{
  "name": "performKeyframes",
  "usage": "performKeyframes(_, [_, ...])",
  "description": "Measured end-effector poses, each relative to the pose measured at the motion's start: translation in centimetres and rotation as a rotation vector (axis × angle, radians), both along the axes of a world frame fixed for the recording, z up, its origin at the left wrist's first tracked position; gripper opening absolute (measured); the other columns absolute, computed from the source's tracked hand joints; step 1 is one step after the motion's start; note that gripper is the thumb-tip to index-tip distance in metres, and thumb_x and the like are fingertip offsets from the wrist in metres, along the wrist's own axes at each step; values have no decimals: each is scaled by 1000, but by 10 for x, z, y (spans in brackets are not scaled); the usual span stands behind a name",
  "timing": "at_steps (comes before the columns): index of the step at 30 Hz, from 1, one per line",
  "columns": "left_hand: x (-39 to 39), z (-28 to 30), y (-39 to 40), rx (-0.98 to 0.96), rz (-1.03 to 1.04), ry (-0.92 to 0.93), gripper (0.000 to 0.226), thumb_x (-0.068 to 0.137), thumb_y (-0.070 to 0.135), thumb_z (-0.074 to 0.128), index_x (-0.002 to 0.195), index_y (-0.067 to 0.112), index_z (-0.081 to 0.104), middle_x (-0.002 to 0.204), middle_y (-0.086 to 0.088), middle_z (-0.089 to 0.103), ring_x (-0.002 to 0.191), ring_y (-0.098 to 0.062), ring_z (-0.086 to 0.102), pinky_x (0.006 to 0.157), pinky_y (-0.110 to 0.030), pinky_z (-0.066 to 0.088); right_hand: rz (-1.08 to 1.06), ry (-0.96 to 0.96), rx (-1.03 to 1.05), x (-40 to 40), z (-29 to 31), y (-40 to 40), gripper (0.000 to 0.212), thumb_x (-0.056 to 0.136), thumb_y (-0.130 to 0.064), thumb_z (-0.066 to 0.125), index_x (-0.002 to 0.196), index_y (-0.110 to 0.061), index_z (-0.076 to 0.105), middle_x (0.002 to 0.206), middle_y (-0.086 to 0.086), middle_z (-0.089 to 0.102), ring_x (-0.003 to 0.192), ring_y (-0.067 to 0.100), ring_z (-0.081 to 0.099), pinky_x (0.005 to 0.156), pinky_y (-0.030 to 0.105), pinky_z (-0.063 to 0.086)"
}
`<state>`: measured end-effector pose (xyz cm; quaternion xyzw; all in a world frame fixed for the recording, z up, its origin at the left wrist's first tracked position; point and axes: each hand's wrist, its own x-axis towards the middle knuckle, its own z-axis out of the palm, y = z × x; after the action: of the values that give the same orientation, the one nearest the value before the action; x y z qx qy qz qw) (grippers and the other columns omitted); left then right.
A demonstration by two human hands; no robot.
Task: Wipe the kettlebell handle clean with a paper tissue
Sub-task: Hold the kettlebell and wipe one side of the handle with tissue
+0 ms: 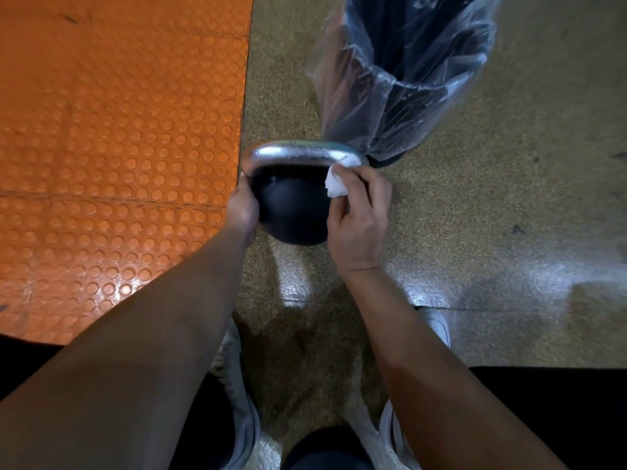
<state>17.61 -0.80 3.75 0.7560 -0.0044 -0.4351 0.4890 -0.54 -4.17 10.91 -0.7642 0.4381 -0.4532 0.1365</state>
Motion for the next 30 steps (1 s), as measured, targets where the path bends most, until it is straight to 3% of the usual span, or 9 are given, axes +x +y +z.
performKeyframes(3, [-1,2,1,4,6,3,60,102,52,39,133,5,58,129,-9,62,124,-26,55,111,-45,42,-12,-16,37,-6,-1,3,34,83,20,60,110,4,76,108,24,65,105,28,57,100,26,48])
performKeyframes(9, [-2,3,-1,7,12,1,61,101,55,38,133,6,58,127,-8,63,122,-26,56,111,-44,43,27,-12,52,0,0,4,32,84,18,62,109,3,76,116,7,58,101,30,62,96,27,52])
performKeyframes(13, [-1,3,0,4,9,6,62,102,54,38,134,5,57,132,-10,62,125,-26,54,112,-44,40,-21,-43,57,-3,4,0,33,84,21,63,109,3,75,107,20,66,102,29,63,95,29,54])
performKeyframes(19, [-3,6,0,9,9,12,61,101,54,38,133,6,59,130,-9,63,123,-25,55,112,-45,41,-12,-29,76,2,-1,5,32,84,18,63,109,3,76,107,22,65,102,31,63,95,28,53])
performKeyframes(26, [-3,7,-1,4,17,-1,59,103,51,38,131,4,60,127,-9,64,122,-25,56,111,-45,42,28,-83,55,4,-1,1,26,85,16,64,107,5,75,106,23,65,97,36,67,84,45,60])
performKeyframes(30, [-4,8,0,0,9,-3,58,104,50,37,132,5,58,126,-8,63,124,-25,54,112,-44,41,-52,-113,58,-3,-5,-1,26,86,15,63,107,5,74,106,22,66,98,37,68,84,46,60])
